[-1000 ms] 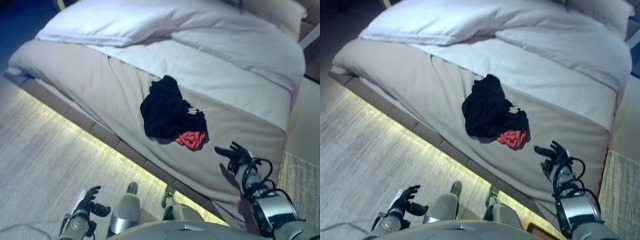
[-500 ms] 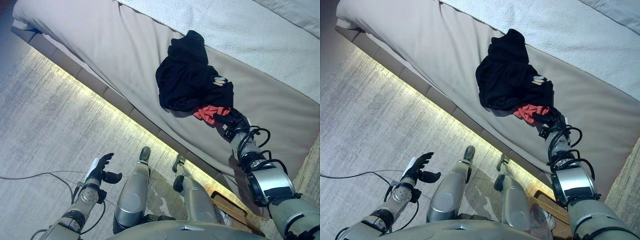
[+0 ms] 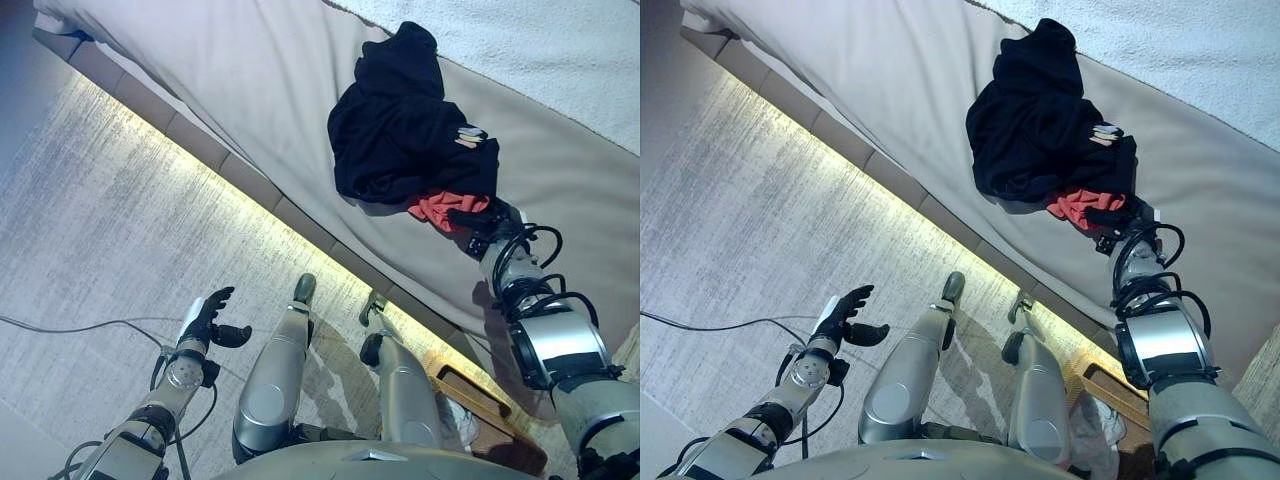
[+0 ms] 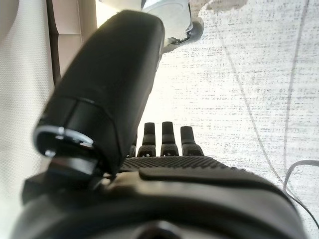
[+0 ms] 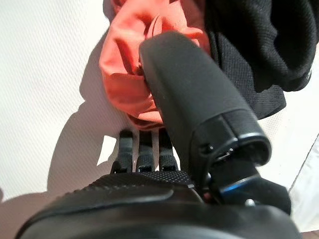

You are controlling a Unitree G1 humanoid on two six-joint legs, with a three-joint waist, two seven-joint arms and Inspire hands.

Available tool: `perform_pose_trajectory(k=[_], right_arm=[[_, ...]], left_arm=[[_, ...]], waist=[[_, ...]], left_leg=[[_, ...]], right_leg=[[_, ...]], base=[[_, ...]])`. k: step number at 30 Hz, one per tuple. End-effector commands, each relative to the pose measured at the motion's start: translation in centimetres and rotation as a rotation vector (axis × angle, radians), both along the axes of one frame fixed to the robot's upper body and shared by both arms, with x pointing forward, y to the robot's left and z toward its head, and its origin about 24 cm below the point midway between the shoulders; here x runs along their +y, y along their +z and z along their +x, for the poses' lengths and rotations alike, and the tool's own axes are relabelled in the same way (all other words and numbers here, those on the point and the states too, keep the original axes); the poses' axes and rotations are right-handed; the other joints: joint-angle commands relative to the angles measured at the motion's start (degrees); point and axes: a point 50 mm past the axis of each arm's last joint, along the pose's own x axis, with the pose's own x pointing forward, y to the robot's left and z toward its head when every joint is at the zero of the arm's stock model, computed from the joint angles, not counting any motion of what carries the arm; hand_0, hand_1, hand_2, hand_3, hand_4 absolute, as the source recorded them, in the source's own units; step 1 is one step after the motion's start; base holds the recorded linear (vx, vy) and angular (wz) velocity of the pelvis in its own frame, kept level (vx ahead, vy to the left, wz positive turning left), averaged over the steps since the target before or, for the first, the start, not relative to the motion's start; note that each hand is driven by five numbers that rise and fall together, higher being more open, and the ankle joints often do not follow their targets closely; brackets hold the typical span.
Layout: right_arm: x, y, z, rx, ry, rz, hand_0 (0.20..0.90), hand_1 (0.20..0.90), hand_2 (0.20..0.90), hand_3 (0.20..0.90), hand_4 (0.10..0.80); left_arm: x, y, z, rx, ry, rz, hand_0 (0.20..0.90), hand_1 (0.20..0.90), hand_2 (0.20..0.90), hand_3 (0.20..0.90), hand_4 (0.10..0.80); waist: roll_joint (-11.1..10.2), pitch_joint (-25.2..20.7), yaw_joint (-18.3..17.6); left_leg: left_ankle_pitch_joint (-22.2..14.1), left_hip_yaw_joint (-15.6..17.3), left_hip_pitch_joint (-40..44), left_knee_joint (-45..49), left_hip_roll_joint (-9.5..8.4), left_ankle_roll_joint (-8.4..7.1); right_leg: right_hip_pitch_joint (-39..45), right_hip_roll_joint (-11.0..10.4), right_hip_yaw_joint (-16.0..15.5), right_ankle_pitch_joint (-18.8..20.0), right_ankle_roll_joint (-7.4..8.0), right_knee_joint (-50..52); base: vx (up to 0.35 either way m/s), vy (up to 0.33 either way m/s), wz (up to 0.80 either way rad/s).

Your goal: Pick up the clothes from the bed and place them into the basket

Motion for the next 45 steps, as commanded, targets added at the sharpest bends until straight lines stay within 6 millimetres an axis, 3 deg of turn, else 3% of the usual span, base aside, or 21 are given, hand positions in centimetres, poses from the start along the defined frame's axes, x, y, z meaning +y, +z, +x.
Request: perform_pose_trajectory(k=[1,7,17,23,30,41,43,45], right_arm=[[-2.1,4.3,0.8,-0.127,-0.015,-0.118,0.3,0.3,0.3,0.2,0.1],[-2.8,4.2,0.4,-0.157,-0.019,-0.081,0.3,0.3,0.3,0.2,0.1],[-5.3,2.1,-2.8,-0.247,-0.175,-0.024,0.3,0.3,0.3,0.2,0.1],[-3.3,2.1,-4.0,-0.393,-0.14,-0.066,0.3,0.3,0.3,0.2,0.1],[-1.7,3.5,-6.5,-0.604,-0.121,-0.088,0.3,0.3,0.3,0.2,0.1],[-0.4,5.7,-9.3,-0.803,-0.122,-0.117,0.3,0.3,0.3,0.2,0.1],[-0.2,5.8,-9.5,-0.806,-0.115,-0.123,0.3,0.3,0.3,0.2,0.1],[-0.5,4.7,-9.7,-0.711,-0.1,-0.115,0.3,0.3,0.3,0.2,0.1]], left_arm=[[2.0,0.5,-1.3,-0.016,0.012,0.043,0.9,0.9,0.9,0.9,0.8],[2.8,0.0,-2.5,0.009,0.027,0.072,0.9,0.9,0.9,0.9,0.8],[2.4,-1.7,-5.5,0.073,0.039,0.079,0.9,0.9,0.9,0.9,0.8],[0.9,-3.6,-8.1,0.16,0.079,0.057,0.9,0.9,0.9,0.9,0.8],[-0.2,-4.5,-9.5,0.213,0.1,0.029,0.9,0.9,0.9,0.9,0.8],[-0.8,-4.9,-9.9,0.248,0.067,0.018,0.9,0.9,0.9,0.9,0.8],[-0.9,-4.9,-9.9,0.247,0.068,0.016,0.9,0.9,0.9,0.9,0.8],[-1.0,-4.8,-9.5,0.244,0.063,0.011,0.9,0.9,0.9,0.9,0.8]], waist=[[2.51,-2.89,2.19],[0.96,-4.16,2.27],[-1.41,-10.25,0.55],[-2.62,-15.89,-3.87],[-2.02,-19.8,-7.31],[-1.62,-22.11,-11.55],[-1.59,-22.2,-11.85],[-1.53,-22.53,-12.61]], left_leg=[[4.74,5.0,-0.91,-8.44,1.4,1.29],[4.48,5.57,3.11,-11.68,2.57,0.72],[4.53,8.08,14.1,-19.26,4.32,-0.02],[4.17,10.34,22.08,-23.65,4.48,0.6],[2.91,11.93,26.02,-24.77,4.33,1.39],[1.64,13.8,30.24,-24.77,4.42,1.69],[1.6,13.93,30.58,-24.77,4.44,1.65],[1.48,14.61,31.04,-24.59,4.58,1.35]], right_leg=[[0.07,2.22,0.53,-7.3,-0.76,7.98],[4.4,2.54,0.42,-7.36,-0.28,5.02],[14.97,2.82,1.42,-7.26,1.3,-1.64],[20.29,2.97,4.91,-5.29,2.43,-5.99],[22.94,3.33,7.24,-4.92,2.86,-7.24],[26.18,3.81,9.61,-6.29,2.33,-7.32],[26.36,3.85,9.86,-6.33,2.28,-7.35],[26.7,3.88,10.17,-6.43,2.25,-7.39]], base=[[0.002,-0.016,0.04],[0.035,-0.032,0.05],[0.059,0.025,-0.04],[0.079,0.059,-0.17],[0.018,0.035,-0.24],[0.007,-0.005,-0.15],[0.02,0.009,-0.11],[0.032,0.004,-0.16]])
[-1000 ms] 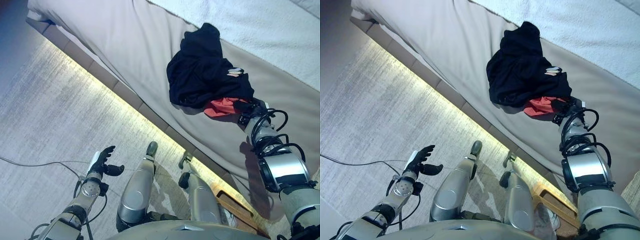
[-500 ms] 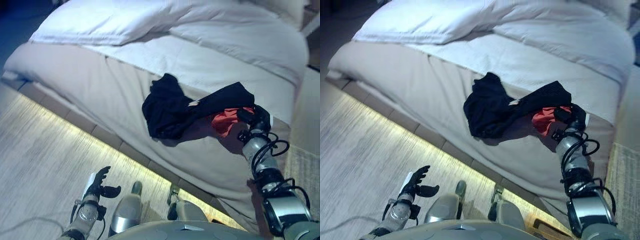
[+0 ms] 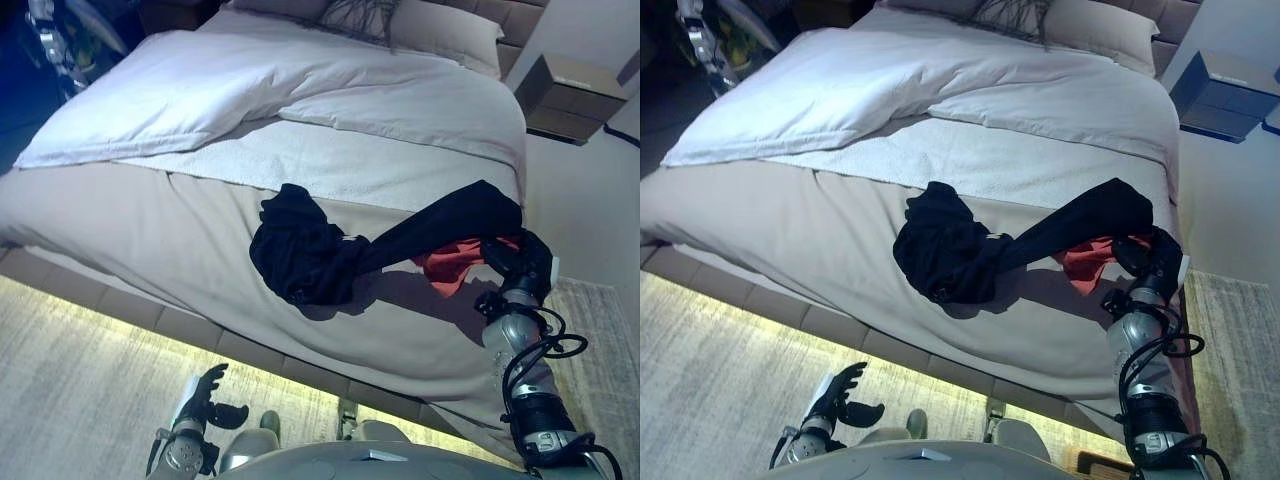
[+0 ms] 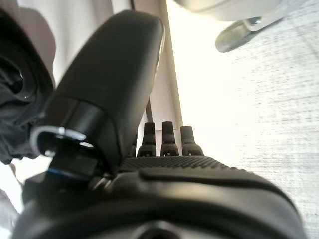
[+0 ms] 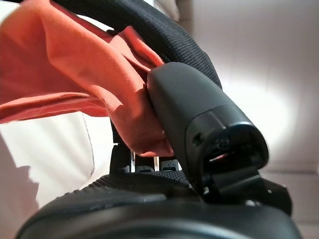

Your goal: Pick up the clothes from the bed and place them into the basket

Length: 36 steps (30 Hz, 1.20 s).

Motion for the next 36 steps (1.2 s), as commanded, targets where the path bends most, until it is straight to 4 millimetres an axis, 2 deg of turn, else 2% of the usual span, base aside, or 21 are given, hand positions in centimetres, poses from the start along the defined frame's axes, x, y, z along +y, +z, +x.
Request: perform_pose_trajectory(k=[1,2,6,9,11,14,17,19,21,23,24,25,29,32,36], right_arm=[[-2.7,6.9,0.7,-0.255,-0.065,-0.173,0.3,0.3,0.3,0.2,0.1],[-3.4,5.5,0.6,-0.14,-0.087,-0.174,0.3,0.3,0.3,0.2,0.1],[-5.7,2.0,0.1,0.094,-0.155,-0.176,0.3,0.3,0.3,0.2,0.1],[-6.2,1.0,0.2,0.211,-0.17,-0.255,0.3,0.3,0.3,0.2,0.1],[-6.7,0.1,0.3,0.374,-0.178,-0.402,0.3,0.3,0.3,0.2,0.1],[-6.8,0.0,0.9,0.435,-0.169,-0.466,0.3,0.3,0.3,0.2,0.1],[-6.8,1.6,3.3,0.472,-0.143,-0.587,0.3,0.3,0.3,0.2,0.1],[-7.1,4.6,5.9,0.443,-0.159,-0.658,0.3,0.3,0.3,0.2,0.1],[-7.7,6.7,7.1,0.433,-0.182,-0.687,0.3,0.3,0.3,0.2,0.1],[-8.7,8.0,7.6,0.496,-0.198,-0.67,0.3,0.3,0.3,0.2,0.1],[-9.1,8.1,7.6,0.531,-0.197,-0.659,0.858,0.858,0.858,0.851,0.751],[-9.3,8.1,7.7,0.564,-0.177,-0.633,0.9,0.9,0.9,0.9,0.8],[-9.3,9.4,8.5,0.502,-0.096,-0.572,0.9,0.9,0.9,0.9,0.8],[-9.1,8.7,8.5,0.506,-0.039,-0.507,0.9,0.9,0.9,0.9,0.8],[-9.4,6.3,7.3,0.524,0.034,-0.433,0.9,0.9,0.9,0.9,0.8]], left_arm=[[0.4,0.7,2.1,-0.058,-0.033,0.024,0.9,0.9,0.9,0.9,0.8],[0.3,0.8,2.3,-0.061,-0.039,0.023,0.9,0.9,0.9,0.9,0.8],[0.3,1.0,3.2,-0.073,-0.048,0.012,0.9,0.9,0.9,0.9,0.8],[0.0,0.9,3.3,-0.065,-0.065,0.012,0.9,0.9,0.9,0.9,0.8],[0.0,0.7,2.9,-0.04,-0.073,0.024,0.9,0.9,0.9,0.9,0.8],[0.2,0.7,2.7,-0.029,-0.071,0.038,0.9,0.9,0.9,0.9,0.8],[1.1,1.2,3.7,-0.055,-0.052,0.069,0.9,0.9,0.9,0.9,0.8],[1.9,2.3,5.7,-0.115,-0.033,0.082,0.9,0.9,0.9,0.9,0.8],[2.5,2.9,6.6,-0.148,-0.023,0.09,0.9,0.9,0.9,0.9,0.8],[3.2,3.4,7.0,-0.172,-0.01,0.097,0.9,0.9,0.9,0.9,0.8],[3.3,3.6,7.1,-0.177,-0.015,0.098,0.9,0.9,0.9,0.9,0.8],[3.4,3.7,7.2,-0.184,-0.02,0.097,0.9,0.9,0.9,0.9,0.8],[3.6,4.1,7.0,-0.199,-0.043,0.08,0.9,0.9,0.9,0.9,0.8],[3.6,4.0,6.5,-0.185,-0.075,0.073,0.9,0.9,0.9,0.9,0.8],[3.8,4.2,6.3,-0.177,-0.114,0.07,0.9,0.9,0.9,0.9,0.8]], waist=[[1.36,-3.49,-0.27],[1.28,-3.63,-0.33],[0.86,-3.87,0.69],[0.71,-3.79,1.58],[0.75,-3.3,3.0],[0.96,-2.56,3.89],[1.77,0.16,6.21],[2.66,3.64,7.67],[3.32,5.95,8.74],[4.23,8.62,10.46],[4.46,9.21,10.87],[4.75,9.83,11.4],[5.37,11.29,12.6],[5.26,11.11,12.86],[4.66,10.06,12.92]], left_leg=[[-1.01,4.48,-0.21,-1.06,2.22,-0.41],[-1.03,4.66,-0.02,-1.02,2.36,-0.57],[-1.04,4.41,0.5,-1.16,2.79,-0.96],[-1.02,3.94,0.54,-1.32,2.94,-1.06],[-0.67,3.23,0.07,-1.31,3.07,-1.3],[-0.35,2.51,-0.64,-1.16,3.09,-1.4],[0.83,0.84,-4.25,-0.65,3.1,-1.54],[2.16,-0.6,-8.13,-0.55,3.12,-1.57],[3.11,-1.64,-10.5,-0.47,3.19,-1.62],[4.31,-3.19,-13.3,-0.13,3.4,-1.97],[4.61,-3.65,-14.08,0.0,3.45,-2.09],[4.99,-4.19,-14.91,0.08,3.48,-2.2],[5.69,-5.2,-16.52,0.04,3.69,-2.6],[5.62,-5.04,-16.54,0.0,3.71,-2.7],[5.3,-4.43,-15.0,0.02,3.67,-2.77]], right_leg=[[6.39,0.88,1.06,-7.42,3.44,3.12],[6.65,0.86,0.97,-7.48,3.43,3.06],[7.79,1.08,0.27,-7.36,3.41,2.23],[8.2,1.29,-0.13,-7.27,3.35,1.85],[8.12,1.35,-0.82,-7.19,3.32,1.87],[7.6,1.44,-1.24,-7.3,3.17,2.28],[4.57,1.57,-2.01,-7.23,2.73,3.21],[1.13,1.75,-2.62,-6.89,2.46,3.89],[-1.07,1.97,-3.26,-6.93,2.16,4.75],[-3.32,1.98,-4.65,-7.24,1.69,6.01],[-4.0,1.95,-4.99,-7.29,1.53,6.35],[-4.62,1.92,-5.33,-7.18,1.37,6.51],[-5.71,1.79,-6.52,-6.94,1.16,6.42],[-5.53,1.75,-6.86,-7.21,1.21,6.32],[-3.74,1.56,-7.69,-7.66,1.38,6.17]], base=[[0.05,-0.016,-0.11],[0.069,-0.034,-0.04],[0.084,-0.079,0.0],[0.078,-0.097,0.02],[0.066,-0.108,0.05],[0.01,-0.081,0.07],[-0.159,-0.105,0.1],[-0.324,-0.1,0.23],[-0.232,-0.08,0.38],[-0.125,-0.111,0.48],[-0.057,-0.097,0.4],[-0.052,-0.074,0.35],[-0.017,-0.04,0.37],[0.026,-0.01,0.12],[0.077,0.003,0.02]])
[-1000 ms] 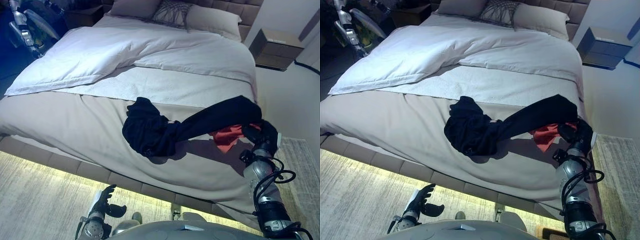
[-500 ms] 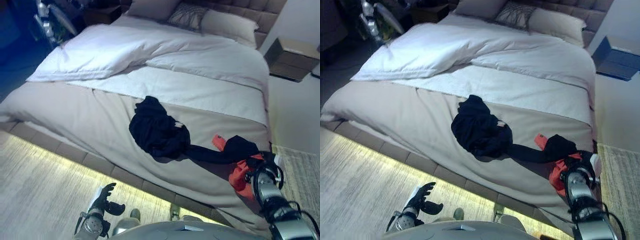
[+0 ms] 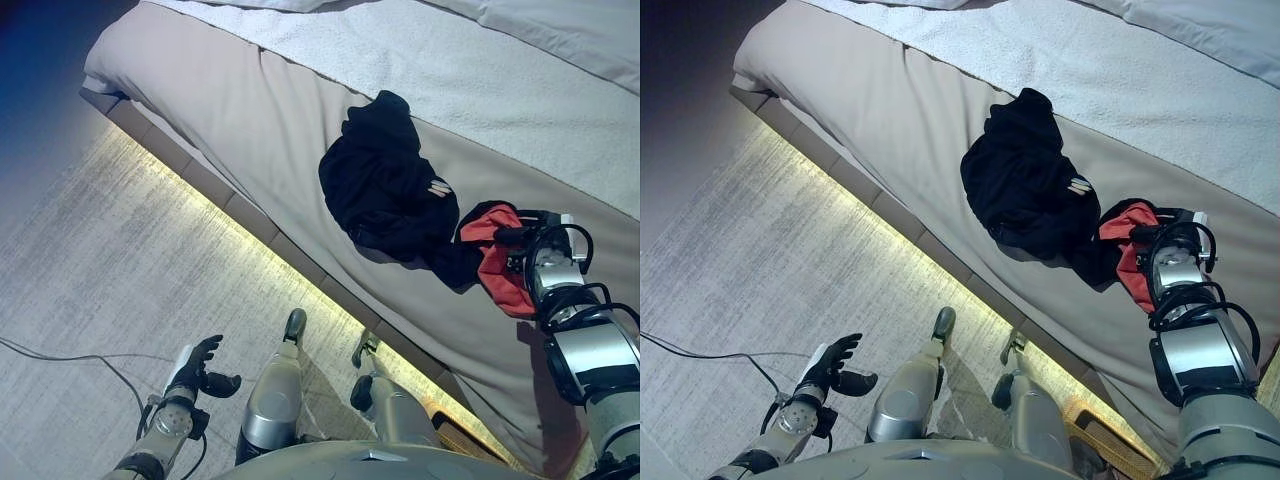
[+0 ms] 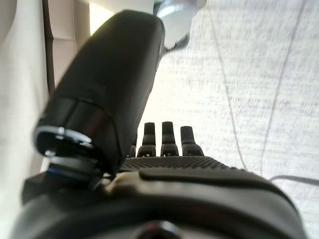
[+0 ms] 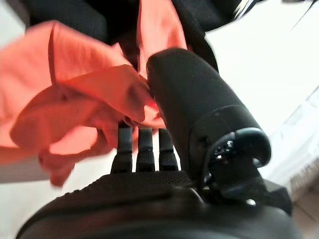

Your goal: Pick up the clothes from the bed and place them into the basket

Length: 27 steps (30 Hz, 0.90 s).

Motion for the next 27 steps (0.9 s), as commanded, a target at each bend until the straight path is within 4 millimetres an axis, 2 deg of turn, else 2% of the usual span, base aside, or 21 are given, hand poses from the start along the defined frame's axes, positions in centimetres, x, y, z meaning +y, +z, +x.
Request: perform_pose_trajectory(k=[1,6,10,16,21,27], right_arm=[[-3.0,2.8,-0.8,-0.111,-0.016,-0.072,0.9,0.9,0.9,0.9,0.8],[-3.0,0.9,-1.9,-0.093,-0.031,-0.037,0.9,0.9,0.9,0.9,0.8],[-3.2,-0.8,-3.2,0.017,-0.074,-0.139,0.9,0.9,0.9,0.9,0.8],[-3.0,-2.1,-3.8,0.069,-0.123,-0.092,0.9,0.9,0.9,0.9,0.8],[-2.9,-1.8,-3.4,0.047,-0.142,-0.061,0.9,0.9,0.9,0.9,0.8],[-3.8,1.2,-2.1,-0.028,-0.179,-0.068,0.9,0.9,0.9,0.9,0.8]], left_arm=[[1.5,1.8,1.5,-0.085,-0.079,0.05,0.9,0.9,0.9,0.9,0.8],[1.7,2.2,2.0,-0.102,-0.086,0.059,0.9,0.9,0.9,0.9,0.8],[1.8,2.5,2.4,-0.102,-0.086,0.068,0.9,0.9,0.9,0.9,0.8],[1.5,2.3,2.6,-0.09,-0.098,0.066,0.9,0.9,0.9,0.9,0.8],[1.5,2.5,3.1,-0.098,-0.097,0.078,0.9,0.9,0.9,0.9,0.8],[1.5,3.1,4.2,-0.131,-0.087,0.084,0.9,0.9,0.9,0.9,0.8]], waist=[[-0.16,-3.0,-0.48],[-1.06,-3.52,-1.35],[-1.52,-3.67,-2.06],[-0.51,-2.89,-2.14],[0.75,-1.75,-1.78],[3.43,1.13,-1.42]], left_leg=[[-0.74,3.16,-0.7,-1.9,-0.27,1.23],[-1.32,3.97,0.68,-1.98,-0.2,1.34],[-1.56,4.66,1.25,-2.09,-0.06,1.51],[-1.53,4.81,0.68,-1.93,-0.34,1.72],[-1.13,4.5,-0.89,-1.43,-0.62,1.68],[-0.64,3.04,-6.76,2.75,-1.14,1.44]], right_leg=[[4.76,-0.76,2.2,-7.85,0.65,6.24],[5.65,-0.49,2.78,-7.63,0.99,6.03],[5.77,-0.33,3.35,-7.4,1.25,6.05],[5.04,-0.44,3.68,-7.13,1.29,6.11],[3.52,-1.15,3.09,-6.98,1.23,6.91],[-1.76,-2.45,1.99,-6.9,0.49,10.46]], base=[[0.068,0.004,0.0],[0.051,-0.014,-0.04],[0.016,-0.018,-0.11],[-0.036,-0.007,-0.06],[-0.048,-0.022,-0.08],[-0.077,-0.022,0.08]])
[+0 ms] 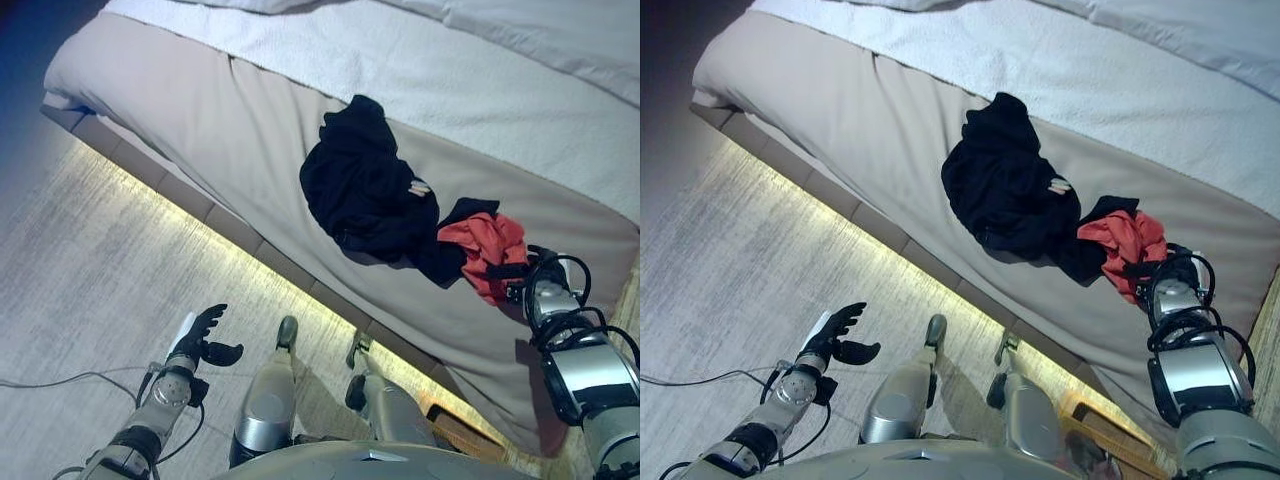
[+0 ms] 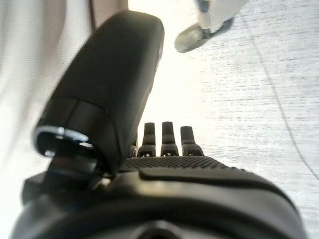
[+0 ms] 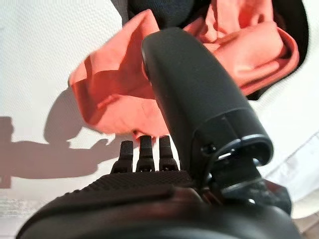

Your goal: Pick up the clothes from the bed and place them into the basket

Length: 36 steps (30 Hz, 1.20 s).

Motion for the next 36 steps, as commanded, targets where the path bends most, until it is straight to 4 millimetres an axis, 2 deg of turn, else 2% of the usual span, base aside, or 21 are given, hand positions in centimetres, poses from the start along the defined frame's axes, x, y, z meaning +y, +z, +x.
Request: perform_pose_trajectory(k=[1,5,9,10,11,18,27,32,36], right_arm=[[-3.3,5.4,0.9,-0.111,-0.076,-0.133,0.9,0.9,0.9,0.9,0.8],[-4.2,7.1,1.0,-0.133,-0.161,-0.126,0.9,0.9,0.9,0.9,0.8],[-4.7,7.8,0.8,-0.145,-0.218,-0.121,0.9,0.9,0.9,0.9,0.8],[-4.9,7.8,0.7,-0.154,-0.234,-0.125,0.542,0.542,0.542,0.483,0.383],[-5.0,7.9,0.6,-0.17,-0.252,-0.132,0.3,0.3,0.3,0.2,0.1],[-5.7,8.6,0.1,-0.314,-0.286,-0.149,0.3,0.3,0.3,0.2,0.1],[-5.0,8.6,0.2,-0.522,-0.212,-0.057,0.3,0.3,0.3,0.2,0.1],[-3.2,8.9,0.6,-0.706,-0.177,0.029,0.3,0.3,0.3,0.2,0.1],[-1.3,9.1,0.5,-0.803,-0.136,0.034,0.3,0.3,0.3,0.2,0.1]], left_arm=[[1.2,0.7,0.0,-0.015,-0.015,0.067,0.9,0.9,0.9,0.9,0.8],[1.8,1.1,0.1,-0.034,-0.004,0.071,0.9,0.9,0.9,0.9,0.8],[2.2,1.6,0.1,-0.041,-0.022,0.067,0.9,0.9,0.9,0.9,0.8],[2.2,1.6,0.1,-0.041,-0.023,0.063,0.9,0.9,0.9,0.9,0.8],[2.4,1.7,-0.1,-0.04,-0.024,0.062,0.9,0.9,0.9,0.9,0.8],[2.1,0.9,-1.3,-0.03,-0.021,0.053,0.9,0.9,0.9,0.9,0.8],[1.7,-0.6,-3.5,0.007,-0.006,0.038,0.9,0.9,0.9,0.9,0.8],[1.1,-1.8,-5.1,0.047,0.046,0.033,0.9,0.9,0.9,0.9,0.8],[0.7,-2.6,-6.2,0.089,0.072,0.029,0.9,0.9,0.9,0.9,0.8]], waist=[[4.84,0.07,1.33],[6.24,1.78,1.54],[7.04,2.21,1.56],[7.24,2.09,1.55],[7.42,1.97,1.54],[7.2,0.09,1.19],[4.19,-4.24,-0.91],[2.23,-7.63,-2.95],[1.2,-9.7,-4.42]], left_leg=[[0.1,0.93,-7.34,1.93,0.31,1.02],[0.2,0.35,-12.24,5.24,0.68,1.09],[0.47,0.29,-14.08,6.11,1.25,1.05],[0.5,0.38,-14.1,6.06,1.41,1.03],[0.48,0.47,-14.0,6.01,1.66,0.99],[-0.22,1.28,-10.97,5.17,2.74,0.39],[-0.22,4.32,-3.15,0.54,3.85,-0.38],[-0.5,6.09,1.42,-2.24,4.18,-0.63],[-0.93,6.8,3.79,-3.12,3.98,-0.59]], right_leg=[[-2.26,-1.09,0.16,-7.53,1.04,11.32],[-7.54,-1.07,-0.02,-8.54,0.37,15.71],[-9.65,-0.89,-0.06,-9.1,0.02,17.45],[-9.77,-0.83,-0.1,-9.27,-0.06,17.68],[-9.75,-0.81,-0.19,-9.56,-0.14,17.93],[-6.93,-0.67,-0.67,-10.61,-0.21,17.46],[0.86,0.1,1.11,-10.27,0.75,11.87],[5.05,0.53,2.92,-10.29,1.25,8.88],[7.15,0.59,4.12,-9.36,1.56,6.66]], base=[[-0.048,-0.044,0.22],[-0.039,-0.087,0.05],[-0.012,-0.055,0.02],[0.005,-0.016,0.04],[0.006,-0.004,0.05],[0.013,0.013,-0.01],[0.027,0.057,-0.09],[0.029,0.069,-0.11],[0.017,0.062,-0.16]])
